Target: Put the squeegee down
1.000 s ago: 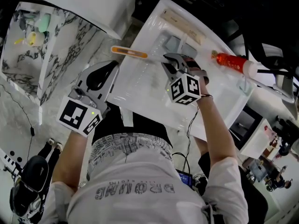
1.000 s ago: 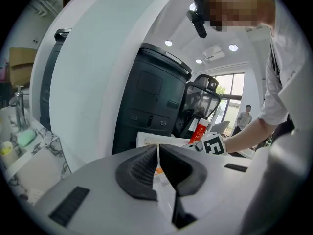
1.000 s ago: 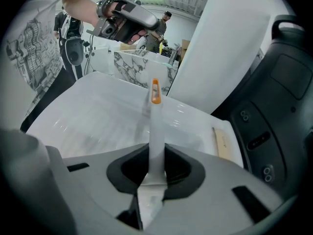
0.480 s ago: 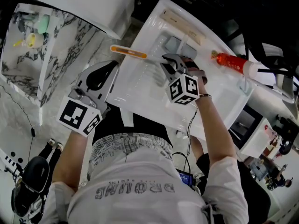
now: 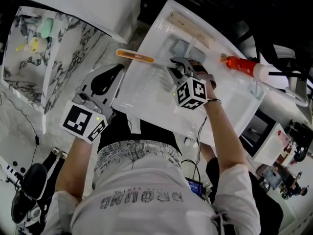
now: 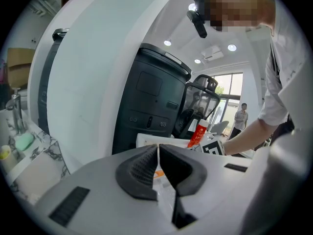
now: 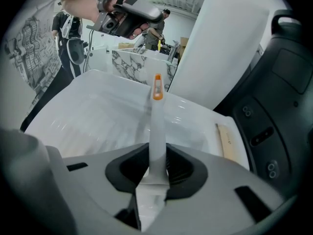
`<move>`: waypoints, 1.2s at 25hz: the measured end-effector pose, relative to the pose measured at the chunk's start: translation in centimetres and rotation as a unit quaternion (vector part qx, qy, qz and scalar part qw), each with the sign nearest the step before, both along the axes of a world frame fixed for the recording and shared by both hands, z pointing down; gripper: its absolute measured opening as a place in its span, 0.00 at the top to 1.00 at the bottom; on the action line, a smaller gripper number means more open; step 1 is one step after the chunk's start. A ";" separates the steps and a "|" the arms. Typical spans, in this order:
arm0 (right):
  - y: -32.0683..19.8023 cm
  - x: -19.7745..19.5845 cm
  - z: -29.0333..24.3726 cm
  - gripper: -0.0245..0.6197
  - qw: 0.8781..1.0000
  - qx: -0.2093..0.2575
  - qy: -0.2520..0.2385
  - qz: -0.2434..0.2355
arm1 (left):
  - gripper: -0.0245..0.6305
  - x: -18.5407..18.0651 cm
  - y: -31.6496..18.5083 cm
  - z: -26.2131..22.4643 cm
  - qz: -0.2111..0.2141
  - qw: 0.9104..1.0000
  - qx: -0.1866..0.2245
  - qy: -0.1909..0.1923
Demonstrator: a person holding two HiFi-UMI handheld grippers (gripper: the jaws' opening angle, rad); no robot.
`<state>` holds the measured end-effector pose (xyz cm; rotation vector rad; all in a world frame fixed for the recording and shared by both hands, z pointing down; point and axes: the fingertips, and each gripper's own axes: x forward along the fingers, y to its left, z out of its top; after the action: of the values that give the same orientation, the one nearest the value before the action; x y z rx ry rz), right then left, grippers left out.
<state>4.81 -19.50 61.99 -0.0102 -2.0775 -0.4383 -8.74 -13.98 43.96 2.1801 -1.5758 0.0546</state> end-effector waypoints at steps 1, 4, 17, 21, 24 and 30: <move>0.0 0.0 0.0 0.81 1.000 -0.002 0.000 0.002 | 0.92 0.0 0.0 -0.1 0.001 1.000 0.001 -0.001; 0.1 0.0 -0.1 0.76 1.000 -0.007 -0.003 0.007 | 0.92 -0.1 -0.1 -0.3 0.003 1.000 0.002 -0.002; 0.5 -0.3 -3.8 0.71 0.997 -0.022 -0.051 0.056 | 0.92 0.5 -0.2 -1.5 0.024 1.000 0.014 -0.010; 0.6 -0.3 -5.7 0.71 0.992 -0.030 -0.080 0.092 | 0.92 0.6 -0.4 -2.3 0.038 0.999 0.022 -0.014; 0.8 0.0 -7.1 0.71 0.988 -0.029 -0.097 0.118 | 0.92 0.9 -0.4 -2.9 0.050 0.998 0.028 -0.016; 1.5 1.0 -9.6 0.72 0.978 -0.025 -0.130 0.162 | 0.92 1.8 -0.1 -4.0 0.074 0.996 0.041 -0.021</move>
<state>5.79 -18.03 52.43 0.3683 -2.2923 -0.1929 -6.98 -14.11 39.95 2.3707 -1.4596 0.0829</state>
